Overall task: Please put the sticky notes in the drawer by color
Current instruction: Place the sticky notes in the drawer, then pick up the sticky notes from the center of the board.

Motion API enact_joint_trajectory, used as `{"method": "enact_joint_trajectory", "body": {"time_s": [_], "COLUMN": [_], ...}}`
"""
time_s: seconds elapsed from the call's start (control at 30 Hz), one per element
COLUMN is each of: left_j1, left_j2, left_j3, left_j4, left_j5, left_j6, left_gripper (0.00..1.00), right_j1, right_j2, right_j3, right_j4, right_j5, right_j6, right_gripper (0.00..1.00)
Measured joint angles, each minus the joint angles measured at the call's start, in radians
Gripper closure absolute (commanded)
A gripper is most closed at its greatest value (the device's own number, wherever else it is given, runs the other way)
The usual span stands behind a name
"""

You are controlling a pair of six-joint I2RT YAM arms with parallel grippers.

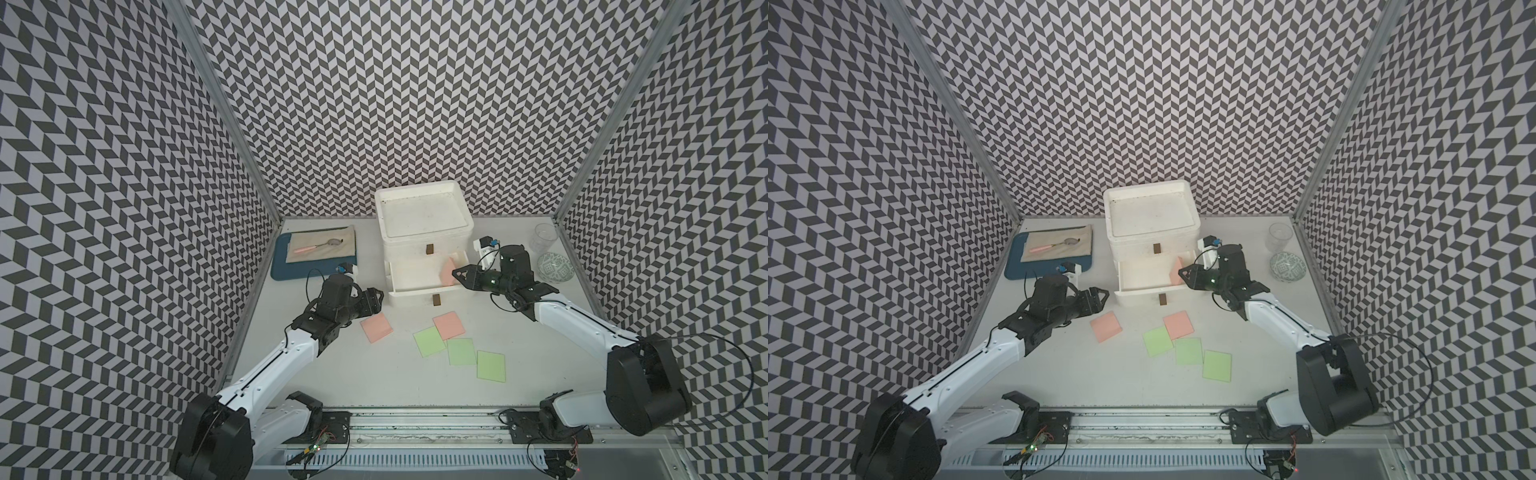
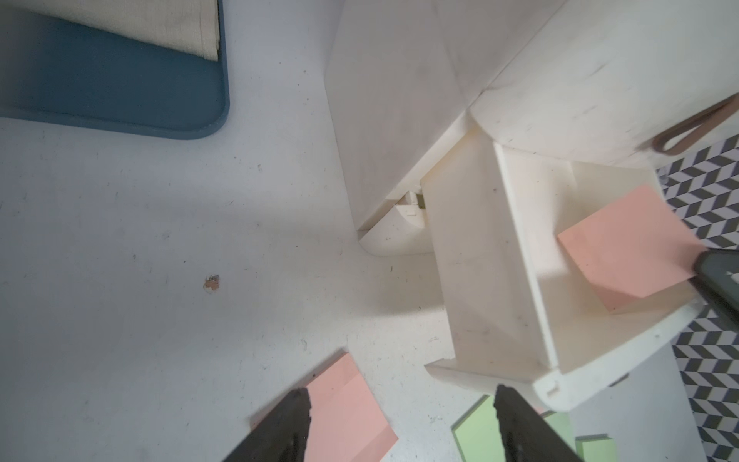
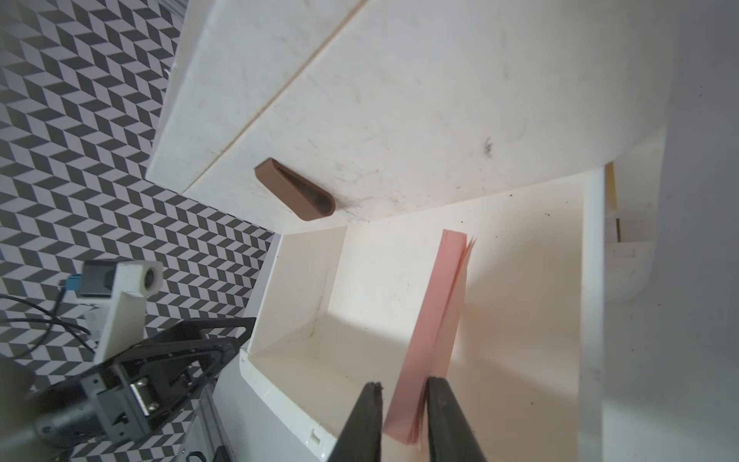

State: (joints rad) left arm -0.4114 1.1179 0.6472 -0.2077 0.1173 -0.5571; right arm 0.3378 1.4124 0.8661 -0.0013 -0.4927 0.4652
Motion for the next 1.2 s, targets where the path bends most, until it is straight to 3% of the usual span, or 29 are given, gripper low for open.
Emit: {"method": "enact_joint_trajectory", "body": {"time_s": [0.07, 0.17, 0.23, 0.3, 0.4, 0.53, 0.67, 0.87, 1.2], "left_j1": [0.000, 0.000, 0.000, 0.000, 0.000, 0.000, 0.000, -0.011, -0.053], "left_j2": [0.049, 0.109, 0.144, 0.179, 0.233, 0.313, 0.368, 0.449, 0.592], "left_j3": [0.004, 0.006, 0.010, 0.022, 0.050, 0.103, 0.154, 0.228, 0.373], "left_j4": [-0.004, -0.011, -0.018, -0.035, -0.065, -0.117, -0.193, -0.303, -0.476], "left_j5": [0.000, -0.001, -0.003, -0.015, -0.037, -0.054, -0.058, -0.053, -0.127], "left_j6": [0.011, 0.024, 0.034, 0.044, 0.052, 0.047, 0.023, -0.069, -0.261], "left_gripper": [0.22, 0.21, 0.18, 0.07, 0.00, 0.00, 0.00, 0.00, 0.00], "right_j1": [0.000, 0.000, 0.000, 0.000, 0.013, 0.037, 0.046, 0.055, 0.097], "right_j2": [0.012, 0.006, -0.019, -0.069, -0.205, -0.402, -0.508, -0.574, -0.639], "right_j3": [0.018, 0.031, 0.031, 0.029, -0.019, -0.134, -0.242, -0.354, -0.362], "right_j4": [-0.008, -0.028, -0.053, -0.082, -0.076, -0.065, -0.066, -0.055, -0.008], "right_j5": [0.002, 0.012, 0.028, 0.073, 0.132, 0.187, 0.238, 0.274, 0.304], "right_j6": [-0.013, -0.021, -0.031, -0.046, -0.069, -0.108, -0.150, -0.159, -0.158], "right_gripper": [0.47, 0.47, 0.31, 0.22, 0.15, 0.14, 0.13, 0.12, 0.12]}}
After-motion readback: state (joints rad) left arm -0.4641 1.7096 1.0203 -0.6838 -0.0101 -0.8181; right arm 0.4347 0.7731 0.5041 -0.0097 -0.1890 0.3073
